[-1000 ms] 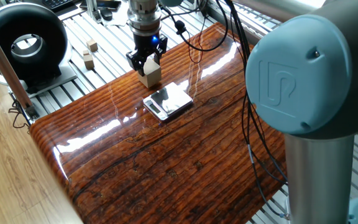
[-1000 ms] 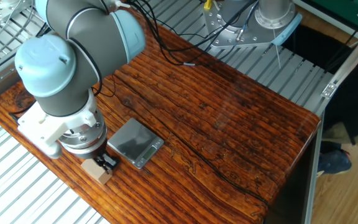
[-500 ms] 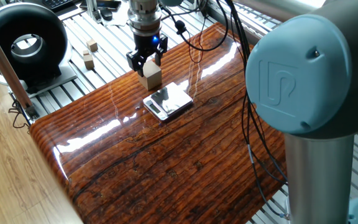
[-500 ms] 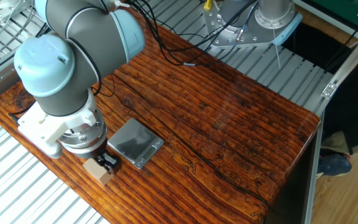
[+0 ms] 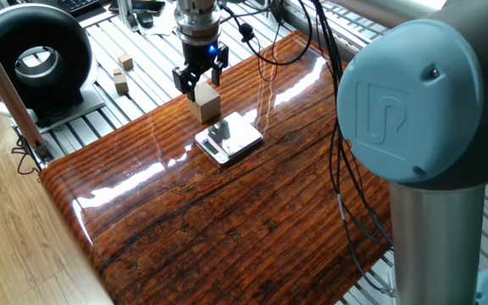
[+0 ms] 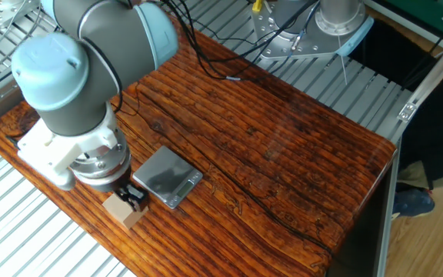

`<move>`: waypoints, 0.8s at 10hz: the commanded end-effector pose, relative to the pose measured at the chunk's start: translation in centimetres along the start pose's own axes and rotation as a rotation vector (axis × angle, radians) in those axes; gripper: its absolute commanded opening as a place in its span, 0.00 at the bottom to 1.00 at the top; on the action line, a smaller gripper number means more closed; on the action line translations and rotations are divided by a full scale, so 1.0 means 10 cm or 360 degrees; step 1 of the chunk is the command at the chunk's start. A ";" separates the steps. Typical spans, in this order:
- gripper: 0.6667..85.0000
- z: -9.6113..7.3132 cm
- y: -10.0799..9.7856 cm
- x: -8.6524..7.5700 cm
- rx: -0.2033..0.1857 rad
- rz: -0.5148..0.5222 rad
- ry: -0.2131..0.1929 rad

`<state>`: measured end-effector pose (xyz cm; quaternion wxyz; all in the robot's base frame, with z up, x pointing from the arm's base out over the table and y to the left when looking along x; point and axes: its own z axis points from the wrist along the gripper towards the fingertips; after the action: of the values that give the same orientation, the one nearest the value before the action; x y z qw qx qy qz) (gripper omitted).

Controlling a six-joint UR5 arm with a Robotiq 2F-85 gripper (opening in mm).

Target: Remove the object from the scale

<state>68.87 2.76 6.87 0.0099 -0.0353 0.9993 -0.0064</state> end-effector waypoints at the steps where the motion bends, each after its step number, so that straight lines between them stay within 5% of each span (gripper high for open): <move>1: 0.65 -0.35 -0.04 0.09 0.0018 -0.0032 -0.0023; 3: 0.40 -0.62 0.08 0.26 -0.0015 0.0016 -0.0014; 5: 0.00 -0.79 0.15 0.38 -0.0016 0.0077 -0.0058; 6: 0.00 -0.81 0.21 0.32 -0.0051 0.0076 -0.0138; 8: 0.00 -0.84 0.22 0.36 -0.0053 0.0135 -0.0167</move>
<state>65.60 4.15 13.90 0.0424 -0.0134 0.9990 0.0019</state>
